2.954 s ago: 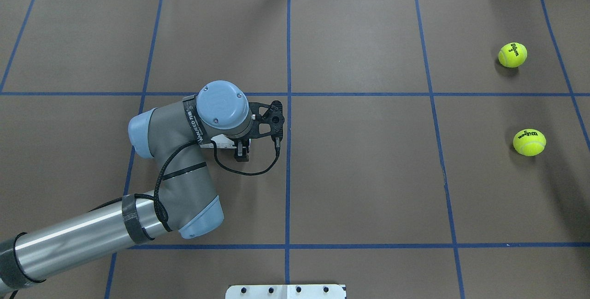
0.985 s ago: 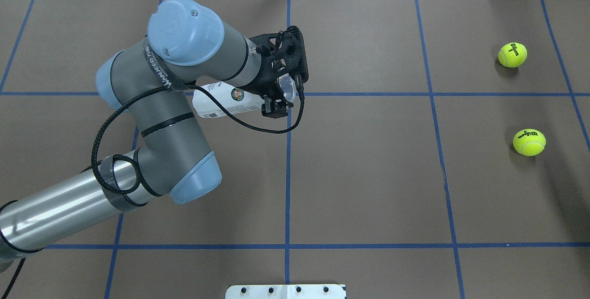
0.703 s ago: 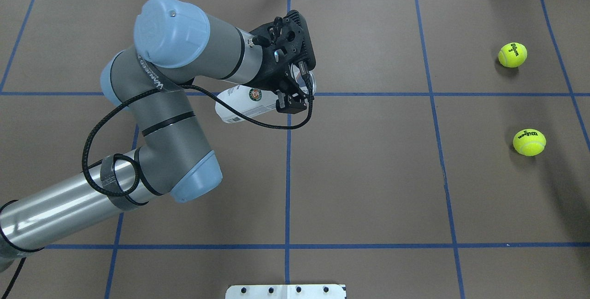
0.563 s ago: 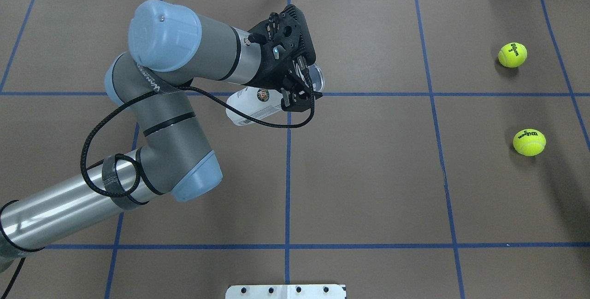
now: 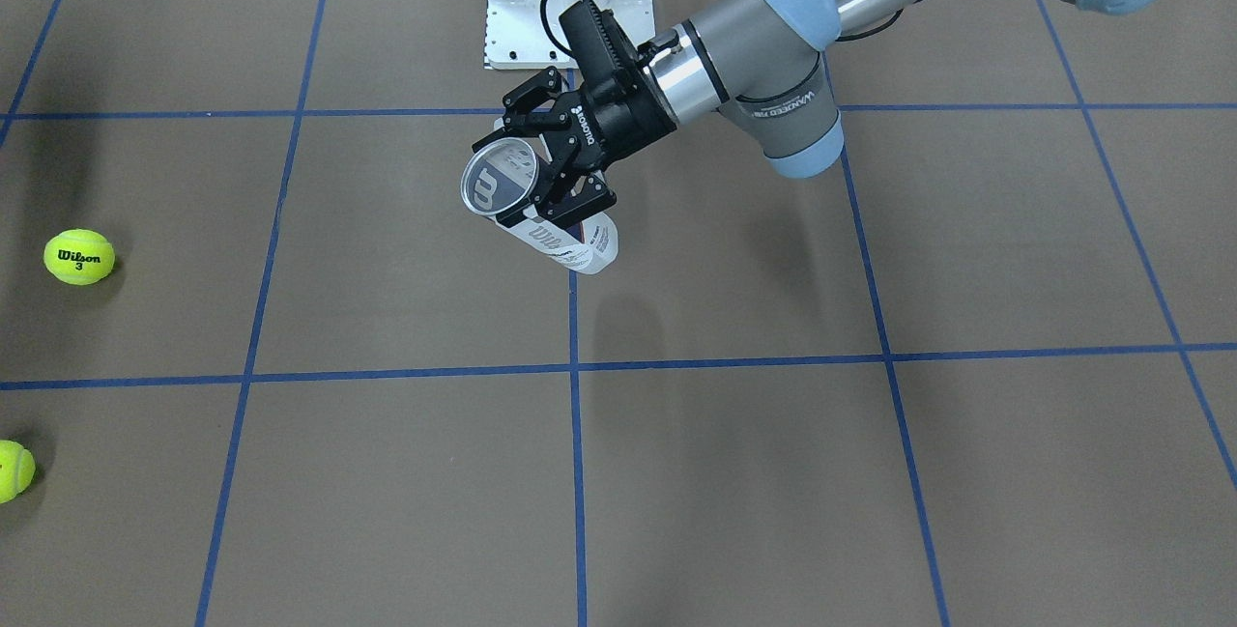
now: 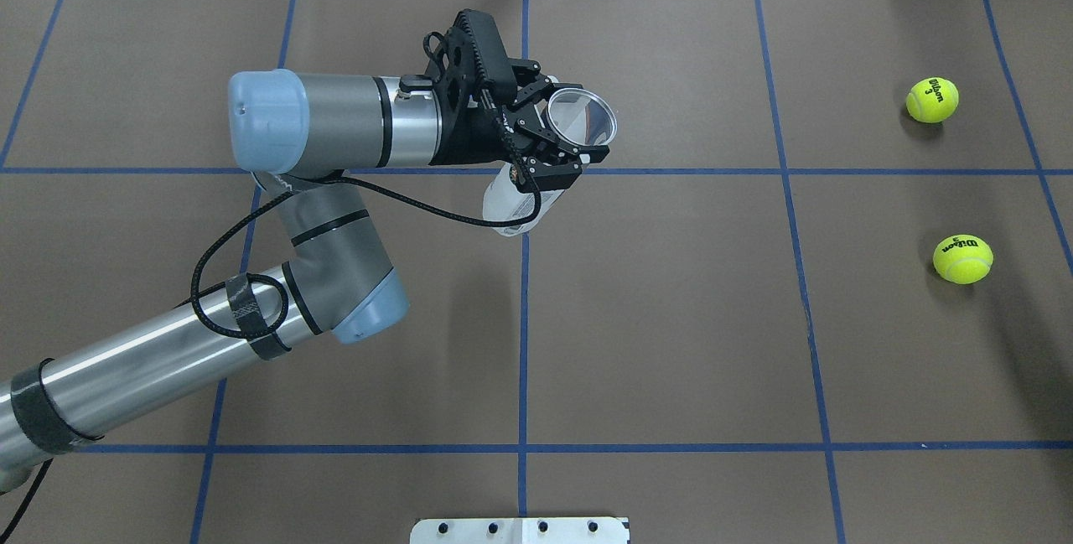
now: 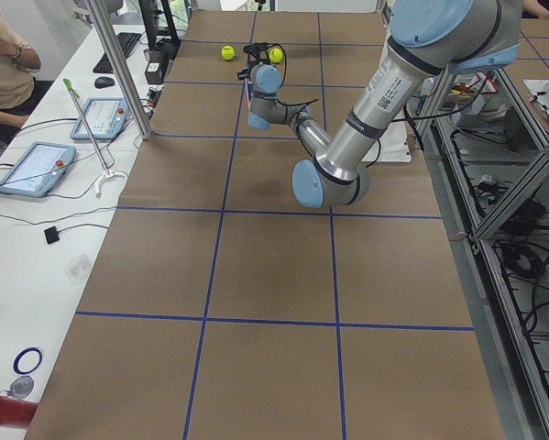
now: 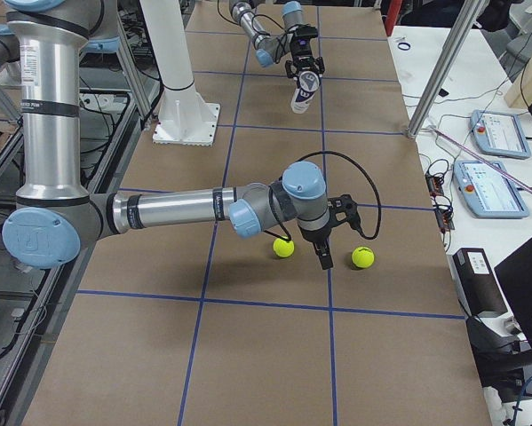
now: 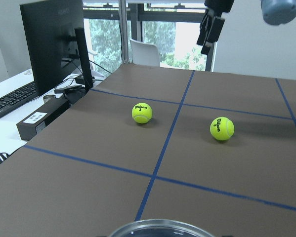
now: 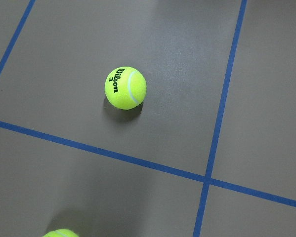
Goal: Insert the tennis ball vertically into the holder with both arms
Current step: 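Lift the can with the left gripper and rotate it upright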
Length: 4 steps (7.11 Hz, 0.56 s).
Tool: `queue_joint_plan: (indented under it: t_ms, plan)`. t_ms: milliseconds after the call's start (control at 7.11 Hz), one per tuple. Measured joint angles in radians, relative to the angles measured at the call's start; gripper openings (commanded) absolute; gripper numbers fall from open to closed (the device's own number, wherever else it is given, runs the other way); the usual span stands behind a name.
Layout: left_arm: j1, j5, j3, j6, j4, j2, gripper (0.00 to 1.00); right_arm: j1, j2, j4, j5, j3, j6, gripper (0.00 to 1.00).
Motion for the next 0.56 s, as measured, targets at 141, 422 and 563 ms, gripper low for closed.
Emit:
queue_joint_plan:
  t_ms: [141,422,563]
  plan:
    - [0.001,0.046,0.043,-0.025,-0.1,-0.001,0.77,0.0,0.001,0.0,0.0,0.0,0.0,0.99]
    - [0.014,0.134,0.131,-0.073,-0.306,-0.001,0.77,-0.001,0.004,0.0,0.0,0.0,0.0,0.99]
    - [0.024,0.173,0.175,-0.083,-0.398,0.0,0.77,-0.001,0.007,0.0,0.0,0.0,0.0,0.99]
